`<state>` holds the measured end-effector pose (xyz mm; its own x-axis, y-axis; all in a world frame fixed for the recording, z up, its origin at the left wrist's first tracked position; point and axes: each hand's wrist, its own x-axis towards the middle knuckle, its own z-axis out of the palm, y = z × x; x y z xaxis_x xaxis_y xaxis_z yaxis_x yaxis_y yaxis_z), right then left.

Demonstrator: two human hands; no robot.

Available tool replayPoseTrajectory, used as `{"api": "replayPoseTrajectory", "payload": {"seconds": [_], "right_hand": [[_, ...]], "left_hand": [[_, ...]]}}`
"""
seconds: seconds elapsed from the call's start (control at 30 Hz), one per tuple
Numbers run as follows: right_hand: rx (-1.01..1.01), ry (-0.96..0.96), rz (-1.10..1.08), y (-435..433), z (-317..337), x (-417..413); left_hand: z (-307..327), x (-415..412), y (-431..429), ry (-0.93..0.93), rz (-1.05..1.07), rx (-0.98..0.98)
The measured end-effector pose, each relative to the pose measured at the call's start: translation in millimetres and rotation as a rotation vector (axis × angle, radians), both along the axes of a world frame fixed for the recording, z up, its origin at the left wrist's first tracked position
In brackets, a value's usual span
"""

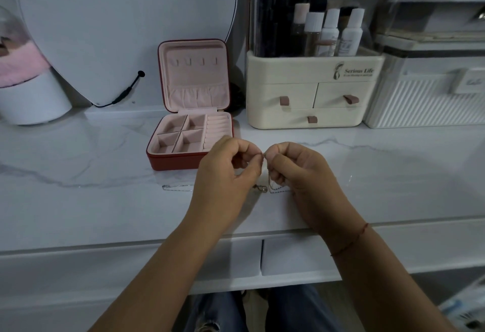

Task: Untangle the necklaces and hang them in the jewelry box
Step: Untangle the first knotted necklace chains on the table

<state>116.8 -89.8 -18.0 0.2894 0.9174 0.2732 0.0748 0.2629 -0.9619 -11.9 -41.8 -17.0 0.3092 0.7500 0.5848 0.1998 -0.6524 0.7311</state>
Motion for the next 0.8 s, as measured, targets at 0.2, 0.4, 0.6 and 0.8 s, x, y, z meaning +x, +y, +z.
{"api": "replayPoseTrajectory", "payload": {"seconds": [0.2,0.4,0.6,0.8], "right_hand": [[0.036,-0.003,-0.035,-0.7,1.8,0.1],[0.022,0.019,-0.026,-0.1,0.9,0.0],[0.013,-0.015,0.018,-0.7,1.9,-0.8],[0.025,-0.024,0.031,-0.5,1.1,-1.7]], "left_hand": [[0.0,-0.4,-2.8,-0.021,-0.043,-0.21],[2.6,-1.4,-3.7,-0.062,-0.035,-0.248],[3.8,-1.3,-4.5,-0.1,-0.05,-0.216],[4.4,-1.4,-4.2,-0.182,-0.068,-0.259]]}}
